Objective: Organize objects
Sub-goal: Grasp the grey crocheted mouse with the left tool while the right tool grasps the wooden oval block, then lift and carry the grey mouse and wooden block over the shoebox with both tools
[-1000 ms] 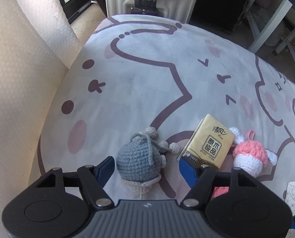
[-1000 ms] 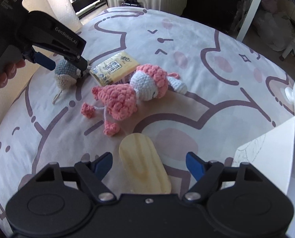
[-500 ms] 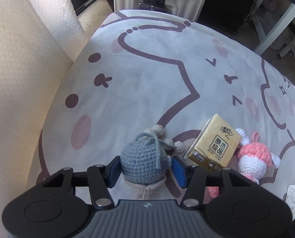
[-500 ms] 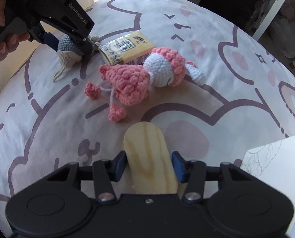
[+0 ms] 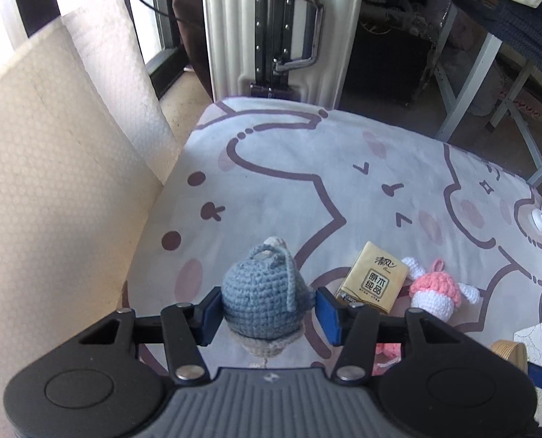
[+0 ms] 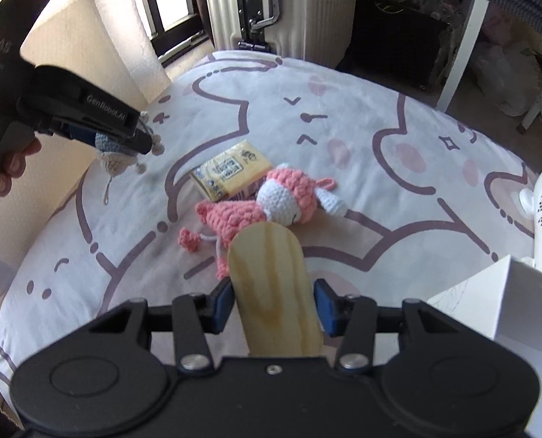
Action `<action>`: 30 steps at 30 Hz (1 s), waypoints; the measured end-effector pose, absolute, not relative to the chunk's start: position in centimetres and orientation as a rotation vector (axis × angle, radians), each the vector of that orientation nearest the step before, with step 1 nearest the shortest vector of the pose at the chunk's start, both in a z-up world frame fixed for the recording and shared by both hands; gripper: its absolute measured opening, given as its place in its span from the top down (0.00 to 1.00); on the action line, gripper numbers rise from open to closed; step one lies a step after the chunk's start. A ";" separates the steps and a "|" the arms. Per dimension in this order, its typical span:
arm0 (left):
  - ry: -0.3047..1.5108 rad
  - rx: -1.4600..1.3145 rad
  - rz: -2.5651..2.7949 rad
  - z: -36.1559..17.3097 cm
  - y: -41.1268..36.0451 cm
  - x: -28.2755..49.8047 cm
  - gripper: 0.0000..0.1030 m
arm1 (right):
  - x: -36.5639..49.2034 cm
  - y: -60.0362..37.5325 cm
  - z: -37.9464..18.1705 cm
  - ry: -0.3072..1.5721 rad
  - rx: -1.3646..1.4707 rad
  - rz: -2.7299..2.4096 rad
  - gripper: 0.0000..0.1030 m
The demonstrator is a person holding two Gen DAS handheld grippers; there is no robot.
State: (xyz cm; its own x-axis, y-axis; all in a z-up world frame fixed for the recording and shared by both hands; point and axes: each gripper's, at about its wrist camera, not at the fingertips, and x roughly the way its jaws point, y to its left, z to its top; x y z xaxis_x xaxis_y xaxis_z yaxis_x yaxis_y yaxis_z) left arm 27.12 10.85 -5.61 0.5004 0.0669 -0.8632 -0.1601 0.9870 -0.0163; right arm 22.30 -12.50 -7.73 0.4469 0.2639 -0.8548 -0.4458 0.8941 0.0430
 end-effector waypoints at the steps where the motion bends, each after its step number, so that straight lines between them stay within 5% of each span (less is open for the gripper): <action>1: 1.016 -0.083 0.140 -5.0 10.7 26.6 0.47 | 22.3 -12.8 -7.3 1.005 -0.188 0.438 0.53; 30: 0.716 0.067 0.039 3.3 4.0 15.6 0.47 | 17.7 -19.6 1.7 0.798 0.039 0.345 0.53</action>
